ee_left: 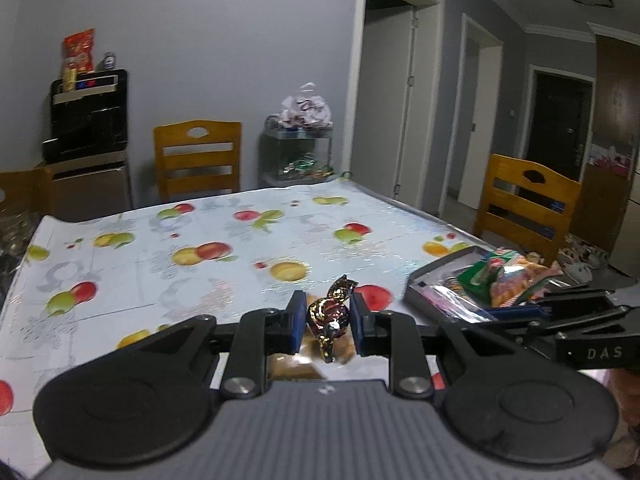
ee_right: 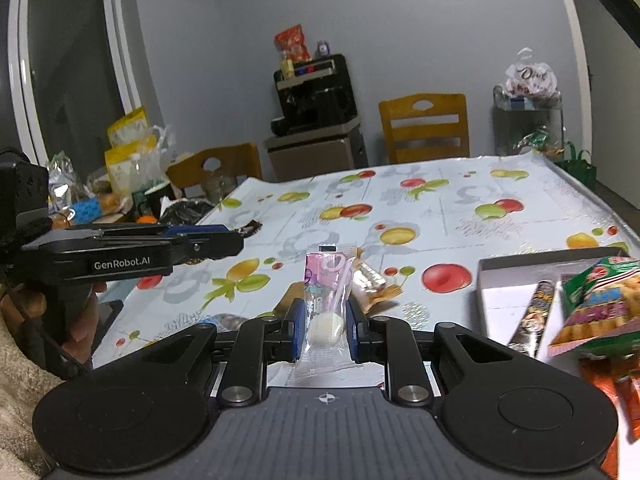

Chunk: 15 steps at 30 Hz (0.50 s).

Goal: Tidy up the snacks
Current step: 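Carry the candy with the left tool while the right tool carries the packet to the tray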

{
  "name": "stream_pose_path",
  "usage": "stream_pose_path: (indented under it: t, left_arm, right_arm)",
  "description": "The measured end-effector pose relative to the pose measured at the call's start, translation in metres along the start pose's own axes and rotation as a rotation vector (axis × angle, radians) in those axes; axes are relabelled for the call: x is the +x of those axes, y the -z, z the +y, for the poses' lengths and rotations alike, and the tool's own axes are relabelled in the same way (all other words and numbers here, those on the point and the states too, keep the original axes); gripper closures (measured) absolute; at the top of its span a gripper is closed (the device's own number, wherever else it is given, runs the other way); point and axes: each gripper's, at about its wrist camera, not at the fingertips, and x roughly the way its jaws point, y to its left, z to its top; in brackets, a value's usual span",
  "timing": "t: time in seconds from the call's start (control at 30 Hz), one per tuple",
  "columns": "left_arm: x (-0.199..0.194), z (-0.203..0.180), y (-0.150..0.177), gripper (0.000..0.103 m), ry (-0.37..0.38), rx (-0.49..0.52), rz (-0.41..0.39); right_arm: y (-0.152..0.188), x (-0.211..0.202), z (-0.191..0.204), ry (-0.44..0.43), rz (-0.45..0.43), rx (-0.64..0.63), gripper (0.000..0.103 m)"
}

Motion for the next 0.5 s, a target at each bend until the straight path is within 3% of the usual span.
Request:
stream_pose_path:
  t: [0.5]
  left_arm:
    - [0.027, -0.071, -0.017, 0.082, 0.145, 0.099, 0.011]
  right_arm:
    - [0.004, -0.046, -0.040, 0.048, -0.072, 0.040, 0.080]
